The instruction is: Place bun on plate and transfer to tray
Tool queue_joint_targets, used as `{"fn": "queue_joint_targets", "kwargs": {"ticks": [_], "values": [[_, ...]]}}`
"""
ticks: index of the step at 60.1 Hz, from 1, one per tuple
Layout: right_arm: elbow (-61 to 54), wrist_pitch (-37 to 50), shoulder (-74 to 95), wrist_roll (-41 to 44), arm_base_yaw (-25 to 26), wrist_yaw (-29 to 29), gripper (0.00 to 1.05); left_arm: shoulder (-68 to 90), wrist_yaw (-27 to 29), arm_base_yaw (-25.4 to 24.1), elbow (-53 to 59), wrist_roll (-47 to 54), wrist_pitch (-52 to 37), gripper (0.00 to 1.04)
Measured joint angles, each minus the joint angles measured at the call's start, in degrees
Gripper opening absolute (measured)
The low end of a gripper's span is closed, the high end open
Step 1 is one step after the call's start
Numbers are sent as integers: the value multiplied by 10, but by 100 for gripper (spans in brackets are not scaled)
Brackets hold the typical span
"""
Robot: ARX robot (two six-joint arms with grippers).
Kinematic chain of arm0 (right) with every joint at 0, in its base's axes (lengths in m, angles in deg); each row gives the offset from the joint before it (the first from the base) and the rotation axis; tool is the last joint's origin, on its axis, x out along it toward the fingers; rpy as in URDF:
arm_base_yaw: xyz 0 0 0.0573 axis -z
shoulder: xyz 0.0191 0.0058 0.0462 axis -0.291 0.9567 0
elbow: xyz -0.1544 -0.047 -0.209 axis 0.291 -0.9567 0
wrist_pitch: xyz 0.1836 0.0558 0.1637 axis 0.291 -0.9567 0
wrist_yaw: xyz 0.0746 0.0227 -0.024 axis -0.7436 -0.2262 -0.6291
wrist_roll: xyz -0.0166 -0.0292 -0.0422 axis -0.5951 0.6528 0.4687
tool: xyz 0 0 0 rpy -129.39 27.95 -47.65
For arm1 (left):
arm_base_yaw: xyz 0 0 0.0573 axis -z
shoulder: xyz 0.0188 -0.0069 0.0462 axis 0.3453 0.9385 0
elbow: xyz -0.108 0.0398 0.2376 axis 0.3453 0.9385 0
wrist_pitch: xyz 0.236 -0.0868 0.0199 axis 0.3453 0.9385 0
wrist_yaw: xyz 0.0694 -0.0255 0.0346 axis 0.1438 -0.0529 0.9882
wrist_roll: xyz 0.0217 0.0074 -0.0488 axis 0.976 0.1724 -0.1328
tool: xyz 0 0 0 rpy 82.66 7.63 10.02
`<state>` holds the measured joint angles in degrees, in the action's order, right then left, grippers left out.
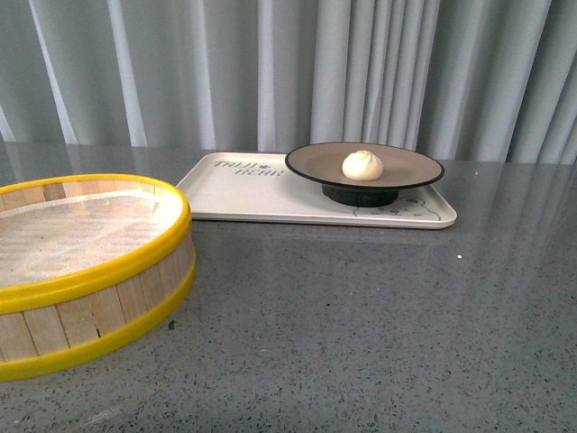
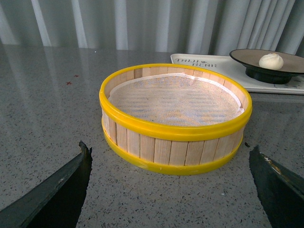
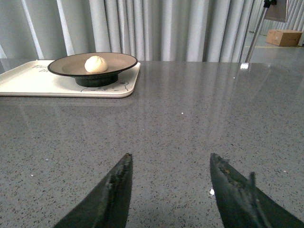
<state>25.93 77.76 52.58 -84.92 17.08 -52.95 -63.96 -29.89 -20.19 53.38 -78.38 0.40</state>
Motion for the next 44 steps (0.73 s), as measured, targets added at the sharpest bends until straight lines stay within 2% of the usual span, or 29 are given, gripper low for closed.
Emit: {"fn": "queue_joint_targets", "kwargs": {"ticks": [17,44], "values": [[0,0,0,0,0,0,98,0,0,0,0,0,0,98],[0,0,0,0,0,0,96,0,0,0,0,0,0,98]]}}
